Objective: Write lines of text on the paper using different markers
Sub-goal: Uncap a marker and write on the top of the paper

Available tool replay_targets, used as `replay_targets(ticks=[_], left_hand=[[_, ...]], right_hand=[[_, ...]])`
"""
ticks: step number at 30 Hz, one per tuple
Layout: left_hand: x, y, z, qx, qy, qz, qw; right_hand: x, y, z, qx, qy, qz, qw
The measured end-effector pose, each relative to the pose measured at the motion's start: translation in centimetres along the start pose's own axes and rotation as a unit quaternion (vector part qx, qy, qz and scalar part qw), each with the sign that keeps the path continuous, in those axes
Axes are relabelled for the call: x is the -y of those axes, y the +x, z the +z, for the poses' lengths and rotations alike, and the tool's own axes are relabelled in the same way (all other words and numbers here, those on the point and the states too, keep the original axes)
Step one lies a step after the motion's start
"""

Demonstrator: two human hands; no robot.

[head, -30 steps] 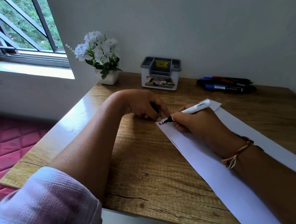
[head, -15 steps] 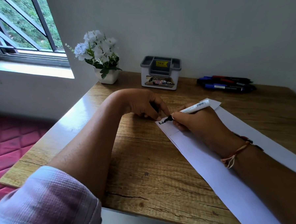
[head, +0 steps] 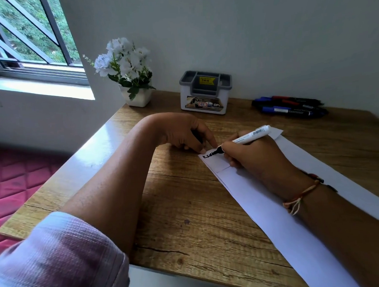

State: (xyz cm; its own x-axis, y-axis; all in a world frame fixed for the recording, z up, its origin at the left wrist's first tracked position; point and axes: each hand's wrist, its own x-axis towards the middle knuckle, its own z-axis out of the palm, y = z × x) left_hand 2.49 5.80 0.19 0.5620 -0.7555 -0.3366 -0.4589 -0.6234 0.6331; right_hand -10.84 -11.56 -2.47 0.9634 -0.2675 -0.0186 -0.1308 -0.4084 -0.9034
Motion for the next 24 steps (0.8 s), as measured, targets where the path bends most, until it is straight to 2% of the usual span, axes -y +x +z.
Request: replay_targets(ticks=[5,21,24], left_hand=[[0.00,-0.02,0.04,-0.001,-0.007,0.004,1.000],[-0.17,-0.17,-0.04,-0.003,-0.004,0.003,1.000],[-0.15,-0.11,0.06,0.000,-0.009,0.000,1.000]], right_hand=[[-0.09,0.14,-0.12,-0.004,0.026,0.015,1.000],[0.04,-0.16,-0.22,-0.001,-0.011,-0.013,1.000],[0.13,0.06,-0.21,-0.009,0.001,0.004,1.000]])
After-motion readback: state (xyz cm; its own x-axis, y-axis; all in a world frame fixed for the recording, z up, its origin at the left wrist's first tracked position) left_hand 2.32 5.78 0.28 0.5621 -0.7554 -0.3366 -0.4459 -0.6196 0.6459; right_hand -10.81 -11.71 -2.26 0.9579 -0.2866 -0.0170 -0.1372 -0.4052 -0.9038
